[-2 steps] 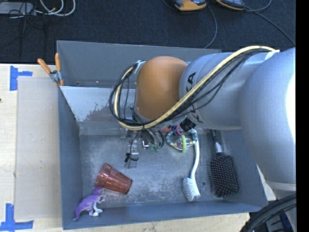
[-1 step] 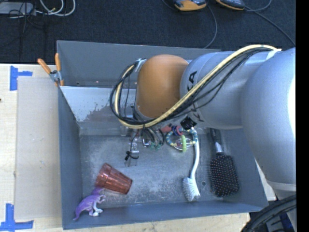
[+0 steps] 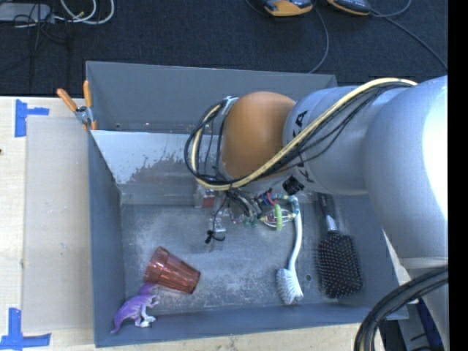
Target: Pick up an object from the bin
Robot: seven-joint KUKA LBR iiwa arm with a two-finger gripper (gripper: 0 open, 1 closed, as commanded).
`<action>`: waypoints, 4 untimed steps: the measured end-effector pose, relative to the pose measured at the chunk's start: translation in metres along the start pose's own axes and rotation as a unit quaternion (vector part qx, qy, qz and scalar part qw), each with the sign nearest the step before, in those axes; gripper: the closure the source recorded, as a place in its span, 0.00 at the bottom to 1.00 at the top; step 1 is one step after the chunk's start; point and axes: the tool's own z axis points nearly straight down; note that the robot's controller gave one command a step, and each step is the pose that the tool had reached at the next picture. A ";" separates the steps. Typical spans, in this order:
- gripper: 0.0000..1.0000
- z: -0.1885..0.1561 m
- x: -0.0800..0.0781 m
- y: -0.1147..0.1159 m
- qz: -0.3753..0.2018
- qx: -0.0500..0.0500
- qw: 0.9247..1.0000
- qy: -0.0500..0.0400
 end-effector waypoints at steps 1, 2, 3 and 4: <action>0.00 0.031 0.013 -0.019 -0.002 0.002 1.000 0.002; 0.00 0.030 0.031 -0.062 -0.022 -0.001 1.000 0.001; 0.00 0.025 0.019 -0.118 0.014 0.001 1.000 0.002; 0.00 0.022 0.014 -0.130 -0.040 0.000 0.999 0.001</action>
Offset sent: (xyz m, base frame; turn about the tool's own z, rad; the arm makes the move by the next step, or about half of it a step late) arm -0.0388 -0.1072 -0.0296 -0.0592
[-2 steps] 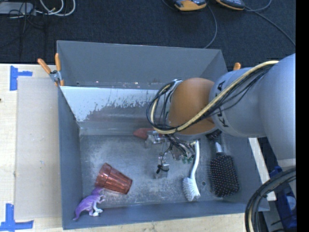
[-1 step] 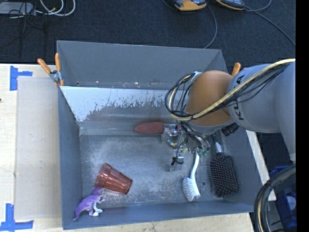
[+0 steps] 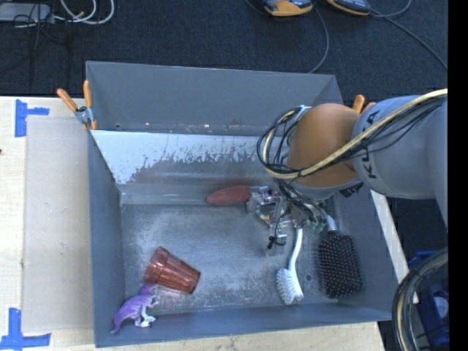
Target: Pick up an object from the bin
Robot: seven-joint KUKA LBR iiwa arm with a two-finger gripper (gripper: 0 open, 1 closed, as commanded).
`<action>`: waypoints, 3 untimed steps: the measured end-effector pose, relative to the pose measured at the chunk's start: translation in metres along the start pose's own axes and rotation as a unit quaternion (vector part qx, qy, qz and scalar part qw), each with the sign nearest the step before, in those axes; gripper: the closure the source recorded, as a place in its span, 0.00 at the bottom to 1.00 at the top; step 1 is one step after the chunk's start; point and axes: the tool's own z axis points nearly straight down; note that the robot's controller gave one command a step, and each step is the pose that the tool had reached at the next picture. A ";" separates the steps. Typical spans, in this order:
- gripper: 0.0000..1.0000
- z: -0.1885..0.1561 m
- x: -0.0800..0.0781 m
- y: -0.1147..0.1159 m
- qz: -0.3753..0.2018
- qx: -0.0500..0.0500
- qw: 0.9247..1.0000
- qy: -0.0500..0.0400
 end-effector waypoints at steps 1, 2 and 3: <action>0.00 -0.050 0.019 -0.031 0.025 -0.001 1.000 0.004; 0.00 -0.066 0.015 -0.044 0.023 0.002 1.000 -0.006; 0.00 -0.009 0.017 -0.055 -0.059 -0.001 0.998 0.001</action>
Offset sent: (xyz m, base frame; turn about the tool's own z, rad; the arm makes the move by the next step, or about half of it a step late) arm -0.0089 -0.0570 -0.0077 -0.0441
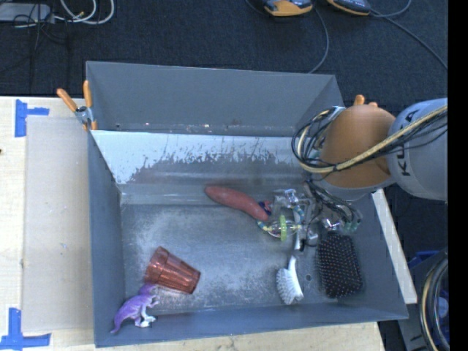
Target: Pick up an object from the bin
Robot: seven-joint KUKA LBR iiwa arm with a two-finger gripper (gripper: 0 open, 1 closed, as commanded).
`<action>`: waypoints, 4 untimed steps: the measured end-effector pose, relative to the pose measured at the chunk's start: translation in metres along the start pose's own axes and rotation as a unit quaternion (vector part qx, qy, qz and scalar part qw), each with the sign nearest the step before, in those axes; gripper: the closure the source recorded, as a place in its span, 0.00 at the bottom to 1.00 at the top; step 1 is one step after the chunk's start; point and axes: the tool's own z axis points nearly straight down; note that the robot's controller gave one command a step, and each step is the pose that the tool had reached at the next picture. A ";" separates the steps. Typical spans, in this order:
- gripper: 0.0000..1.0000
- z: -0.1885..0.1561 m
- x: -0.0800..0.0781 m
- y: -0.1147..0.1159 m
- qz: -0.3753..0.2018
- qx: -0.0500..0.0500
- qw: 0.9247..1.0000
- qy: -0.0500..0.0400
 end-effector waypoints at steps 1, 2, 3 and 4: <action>1.00 0.017 0.013 0.027 0.127 0.002 0.992 -0.007; 1.00 0.017 0.013 0.027 0.127 0.002 0.992 -0.007; 1.00 0.017 0.014 0.025 0.157 0.001 0.988 -0.007; 1.00 0.017 -0.011 0.034 0.178 0.002 0.984 -0.007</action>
Offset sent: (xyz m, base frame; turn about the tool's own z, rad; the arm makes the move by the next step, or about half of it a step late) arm 0.0000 0.0000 0.0000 0.0000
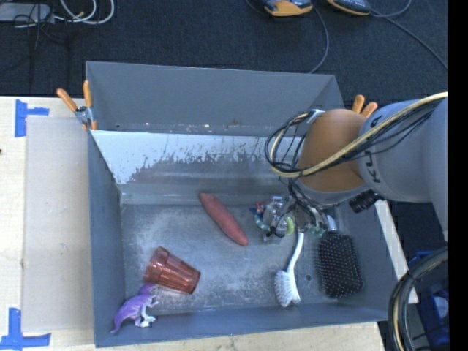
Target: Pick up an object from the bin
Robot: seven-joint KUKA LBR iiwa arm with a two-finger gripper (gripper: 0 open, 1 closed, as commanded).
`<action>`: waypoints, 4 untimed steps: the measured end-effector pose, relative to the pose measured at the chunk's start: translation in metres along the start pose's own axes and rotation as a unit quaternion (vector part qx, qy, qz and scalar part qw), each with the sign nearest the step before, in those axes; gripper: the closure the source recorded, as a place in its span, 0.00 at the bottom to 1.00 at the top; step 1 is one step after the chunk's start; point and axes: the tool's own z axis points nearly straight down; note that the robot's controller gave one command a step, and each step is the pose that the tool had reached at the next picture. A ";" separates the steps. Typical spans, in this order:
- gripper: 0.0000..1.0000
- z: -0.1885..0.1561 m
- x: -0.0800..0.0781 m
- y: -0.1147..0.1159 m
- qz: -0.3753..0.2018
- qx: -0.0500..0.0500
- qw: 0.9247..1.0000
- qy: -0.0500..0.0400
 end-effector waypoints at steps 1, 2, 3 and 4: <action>1.00 -0.003 -0.016 0.004 -0.012 -0.001 1.000 -0.001; 1.00 0.000 -0.011 -0.014 0.009 -0.001 1.000 0.000; 1.00 0.000 -0.026 -0.013 0.006 -0.001 1.000 -0.001; 1.00 0.000 -0.021 -0.027 0.019 -0.001 1.000 0.000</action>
Offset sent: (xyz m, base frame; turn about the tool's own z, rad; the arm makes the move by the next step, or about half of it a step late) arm 0.0072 -0.0204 -0.0001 0.0292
